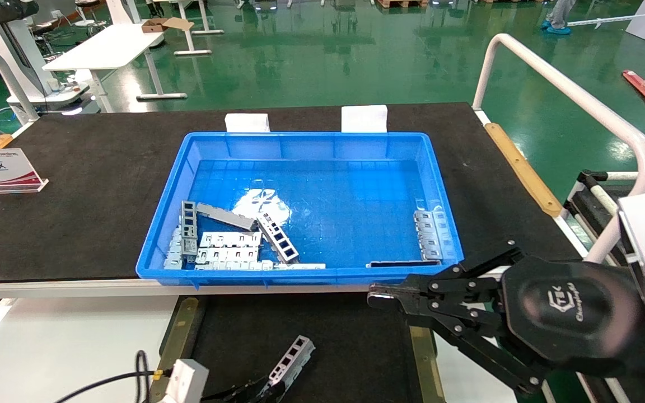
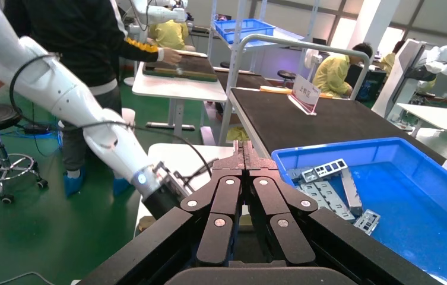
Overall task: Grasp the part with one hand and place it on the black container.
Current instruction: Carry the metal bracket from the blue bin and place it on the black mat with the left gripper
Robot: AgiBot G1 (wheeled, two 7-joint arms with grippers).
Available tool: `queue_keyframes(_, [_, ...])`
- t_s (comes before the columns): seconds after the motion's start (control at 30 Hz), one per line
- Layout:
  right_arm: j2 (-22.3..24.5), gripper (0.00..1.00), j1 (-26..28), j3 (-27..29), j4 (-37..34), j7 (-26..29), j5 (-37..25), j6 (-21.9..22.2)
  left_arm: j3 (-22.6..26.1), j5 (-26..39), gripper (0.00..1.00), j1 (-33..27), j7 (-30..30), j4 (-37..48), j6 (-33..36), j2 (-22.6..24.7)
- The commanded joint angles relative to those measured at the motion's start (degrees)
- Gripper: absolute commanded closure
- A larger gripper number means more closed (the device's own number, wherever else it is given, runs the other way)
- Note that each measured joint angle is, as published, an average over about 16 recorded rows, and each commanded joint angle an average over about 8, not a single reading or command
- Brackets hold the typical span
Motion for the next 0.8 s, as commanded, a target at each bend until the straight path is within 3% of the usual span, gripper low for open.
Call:
queue_keyframes(0.03, [0.0, 1.0, 0.0, 0.0, 0.0, 0.0, 0.0, 0.0, -0.4, -0.4, 1.0, 0.6, 0.5, 0.4, -3.1, 2.1])
queue_keyframes(0.8, [0.0, 1.0, 0.0, -0.1, 0.0, 0.0, 0.1, 0.0, -10.4, -4.5, 1.0, -0.7, 7.4, 16.4, -11.9, 22.6])
